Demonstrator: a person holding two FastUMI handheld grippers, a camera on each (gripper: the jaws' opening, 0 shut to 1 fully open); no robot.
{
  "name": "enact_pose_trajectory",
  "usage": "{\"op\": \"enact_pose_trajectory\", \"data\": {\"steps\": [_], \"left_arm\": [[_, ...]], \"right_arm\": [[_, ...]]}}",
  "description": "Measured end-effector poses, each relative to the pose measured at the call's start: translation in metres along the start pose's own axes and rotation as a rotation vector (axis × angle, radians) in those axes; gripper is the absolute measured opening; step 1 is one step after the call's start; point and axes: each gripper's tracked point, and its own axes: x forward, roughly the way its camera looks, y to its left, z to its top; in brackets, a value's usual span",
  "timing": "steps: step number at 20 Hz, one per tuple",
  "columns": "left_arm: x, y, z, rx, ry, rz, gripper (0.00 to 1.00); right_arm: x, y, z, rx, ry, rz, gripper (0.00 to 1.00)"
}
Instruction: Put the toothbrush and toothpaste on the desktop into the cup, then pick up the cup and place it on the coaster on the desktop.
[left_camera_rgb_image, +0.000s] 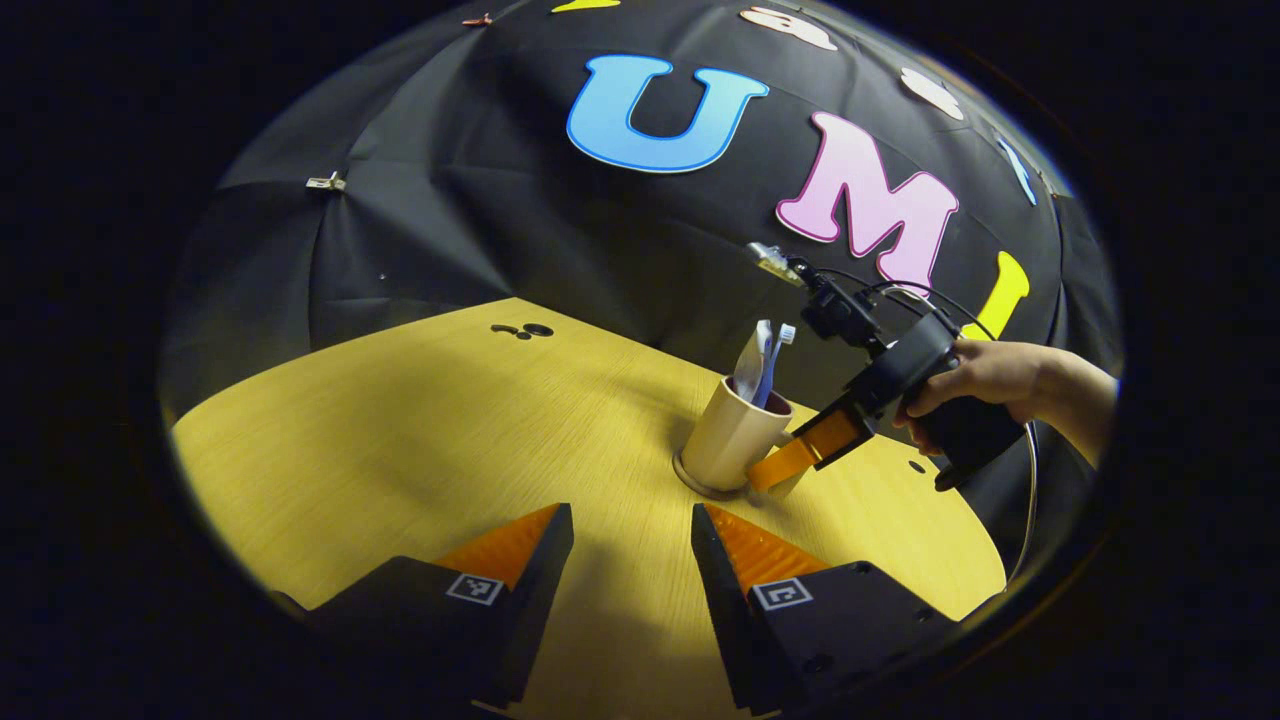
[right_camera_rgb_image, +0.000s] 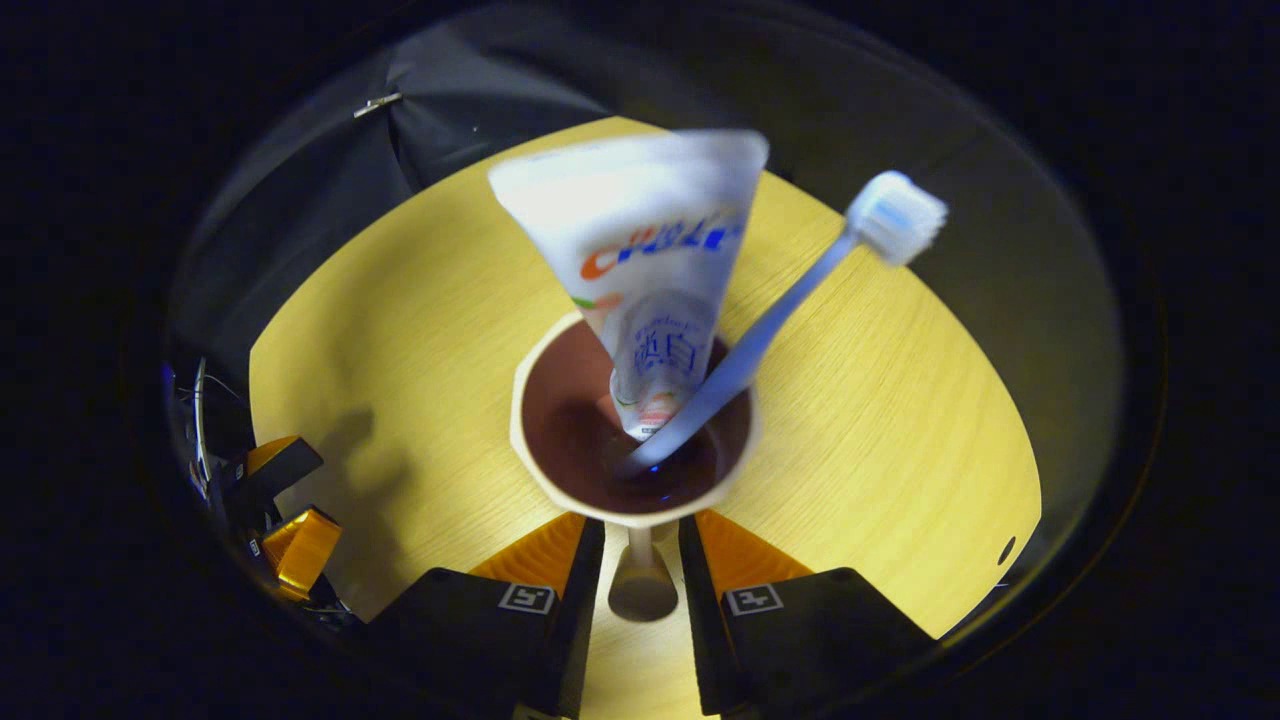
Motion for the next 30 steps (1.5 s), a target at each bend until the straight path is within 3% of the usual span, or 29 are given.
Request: {"op": "enact_pose_trajectory", "data": {"steps": [5,12,20,24,30], "left_arm": [[-0.019,-0.016,0.019,0.018,0.015,-0.019,0.75],[-0.070,-0.054,0.085,0.036,0.017,-0.066,0.75],[-0.118,-0.104,0.151,0.092,-0.013,-0.133,0.75],[-0.137,-0.130,0.153,0.142,-0.018,-0.169,0.75],[-0.160,-0.160,0.146,0.190,-0.019,-0.212,0.75]], "right_arm": [[-0.055,-0.006,0.001,0.065,-0.101,-0.003,0.47],[-0.163,0.025,-0.006,0.213,-0.324,0.097,0.45],[-0.285,0.031,-0.013,0.267,-0.610,0.002,0.45],[-0.333,0.037,-0.026,0.326,-0.735,-0.013,0.45],[-0.368,0.042,-0.056,0.314,-0.828,-0.098,0.45]]}}
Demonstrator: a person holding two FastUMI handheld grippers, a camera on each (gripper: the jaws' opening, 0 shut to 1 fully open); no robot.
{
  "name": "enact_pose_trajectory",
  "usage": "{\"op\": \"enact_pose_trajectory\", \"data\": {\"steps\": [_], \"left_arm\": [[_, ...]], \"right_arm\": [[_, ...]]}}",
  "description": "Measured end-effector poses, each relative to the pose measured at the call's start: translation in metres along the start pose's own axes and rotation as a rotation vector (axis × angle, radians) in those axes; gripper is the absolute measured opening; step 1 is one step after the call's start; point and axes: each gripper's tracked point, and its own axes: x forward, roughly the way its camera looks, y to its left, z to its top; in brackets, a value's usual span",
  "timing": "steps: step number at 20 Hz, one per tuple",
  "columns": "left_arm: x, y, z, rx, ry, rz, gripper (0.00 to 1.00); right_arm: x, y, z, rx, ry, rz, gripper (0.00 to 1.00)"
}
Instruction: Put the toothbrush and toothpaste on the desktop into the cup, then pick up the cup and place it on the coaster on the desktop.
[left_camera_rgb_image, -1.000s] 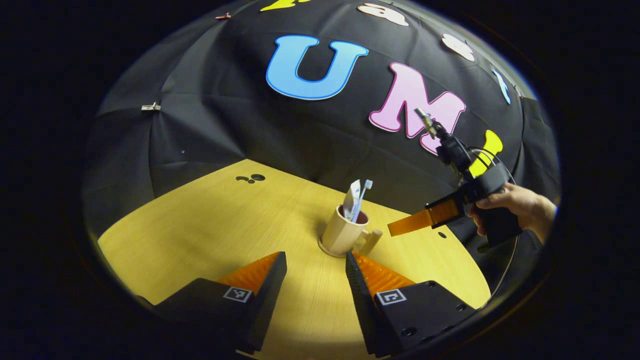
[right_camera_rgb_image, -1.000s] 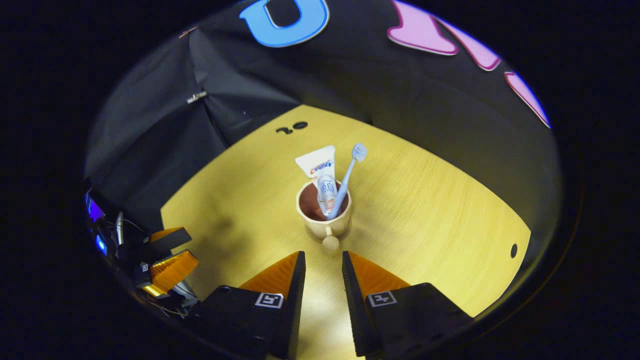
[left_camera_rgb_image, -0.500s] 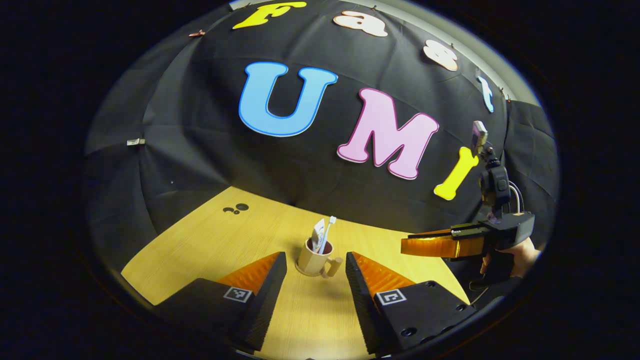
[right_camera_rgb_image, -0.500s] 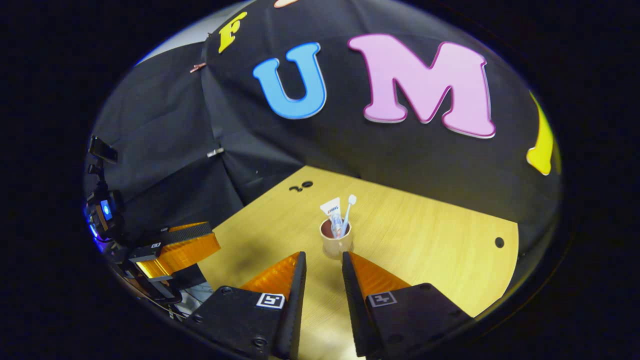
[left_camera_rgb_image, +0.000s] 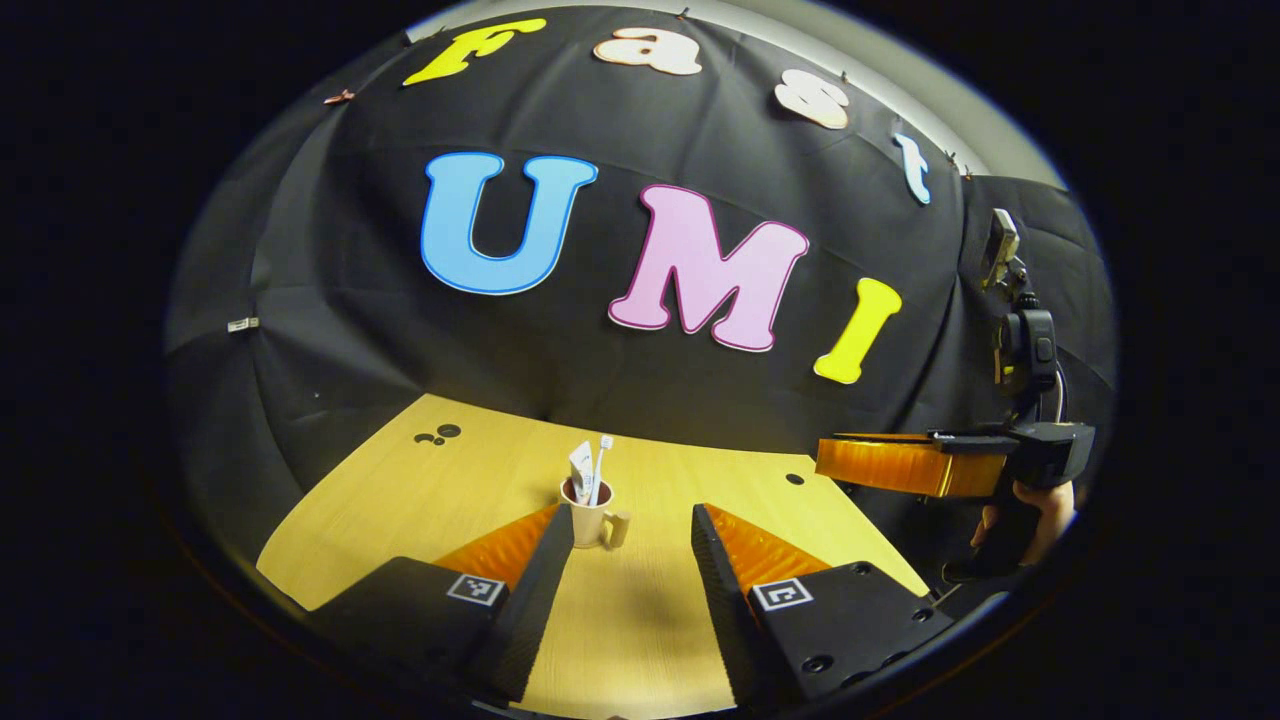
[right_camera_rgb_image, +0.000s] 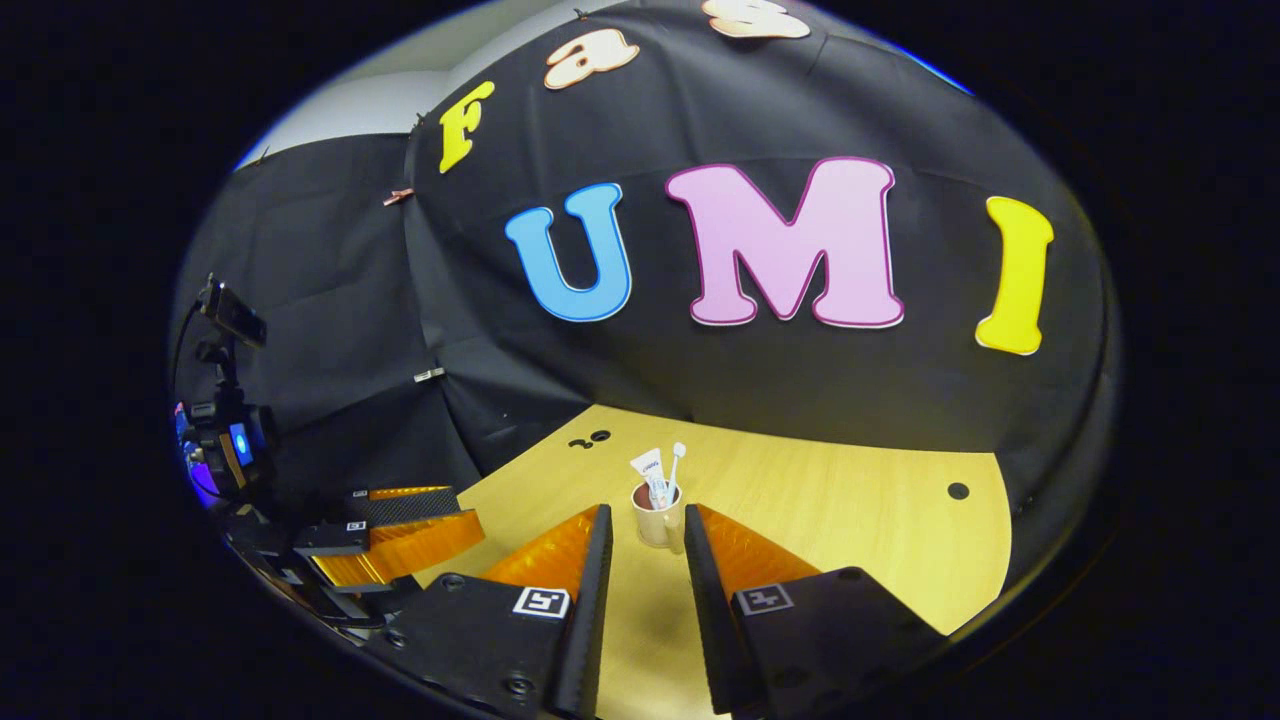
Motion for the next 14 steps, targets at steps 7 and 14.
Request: {"op": "enact_pose_trajectory", "data": {"steps": [7,14], "left_arm": [[-0.009,-0.022,-0.003,0.054,-0.016,-0.023,0.86],[-0.003,-0.035,-0.002,0.094,-0.004,-0.043,0.87]], "right_arm": [[-0.026,0.007,-0.016,-0.040,-0.024,-0.018,0.40],[-0.034,0.002,-0.021,-0.010,-0.026,-0.030,0.65]]}}
